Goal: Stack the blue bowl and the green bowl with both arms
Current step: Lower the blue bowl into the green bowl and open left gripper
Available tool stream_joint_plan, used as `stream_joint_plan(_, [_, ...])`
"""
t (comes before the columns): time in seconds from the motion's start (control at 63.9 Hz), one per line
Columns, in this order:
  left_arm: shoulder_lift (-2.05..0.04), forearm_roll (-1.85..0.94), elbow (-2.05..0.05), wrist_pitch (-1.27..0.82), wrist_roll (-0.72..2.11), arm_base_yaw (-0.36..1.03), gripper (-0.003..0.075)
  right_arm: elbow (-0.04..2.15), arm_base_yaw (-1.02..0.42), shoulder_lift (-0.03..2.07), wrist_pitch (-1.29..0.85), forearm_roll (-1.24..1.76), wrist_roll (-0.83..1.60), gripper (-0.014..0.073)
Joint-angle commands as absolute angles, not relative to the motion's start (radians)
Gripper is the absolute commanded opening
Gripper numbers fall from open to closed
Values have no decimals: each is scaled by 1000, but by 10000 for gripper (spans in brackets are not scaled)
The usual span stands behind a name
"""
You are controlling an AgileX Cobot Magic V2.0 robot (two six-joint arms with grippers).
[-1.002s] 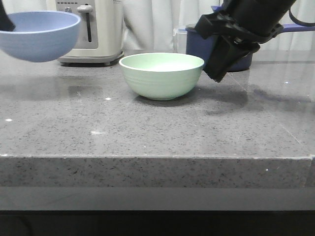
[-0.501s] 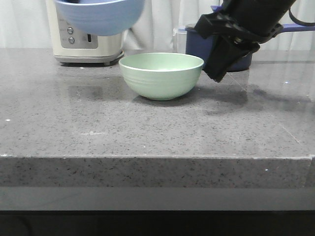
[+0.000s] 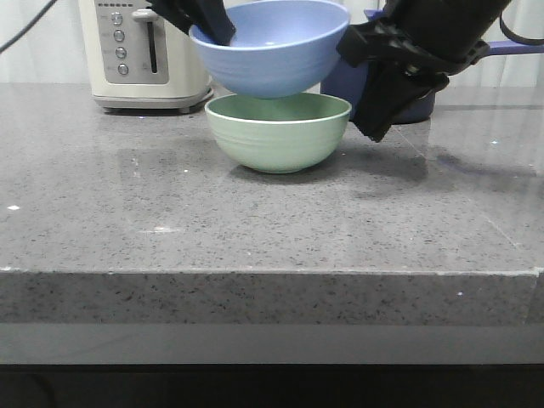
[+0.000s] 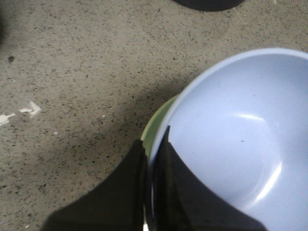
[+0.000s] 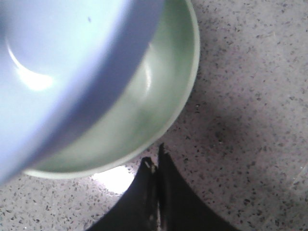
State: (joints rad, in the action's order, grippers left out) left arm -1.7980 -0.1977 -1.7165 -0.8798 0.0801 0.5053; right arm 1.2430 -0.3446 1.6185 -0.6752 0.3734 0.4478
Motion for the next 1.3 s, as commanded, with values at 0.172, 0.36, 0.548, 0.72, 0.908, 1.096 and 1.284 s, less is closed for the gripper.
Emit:
stream_joint_plan(0.172, [-1786,-229,-1753,-813,76,523,-20,1268,-339,1577,-640,394,460,-64])
stream_joint_plan(0.36, [-1816,-229,-1753,-814,76,523,-20,1268,-339,1577,-640,394,460,-64])
stream_joint_plan(0.548, [-1827,-221,-1753,-814,76,521,-20,1268,-339,1577,-640,394,460,-64])
stream_joint_plan(0.72, [-1827,-221,-1753,-814,76,521,-19,1268,-339,1577,-640,394,460,-64])
stream_joint_plan(0.908, [-1827,-227,-1753,-814,76,521,105,1268,-339,1577,-640,394,460,-64])
stream_joint_plan(1.096, [-1827,-228,-1753,-812,76,521,315,1268,-339,1577,-640,394,460,-64])
stream_joint_plan(1.284, [-1827,-228,-1772,-825,76,520,342,1268,-339,1577,-640,394,460,-64])
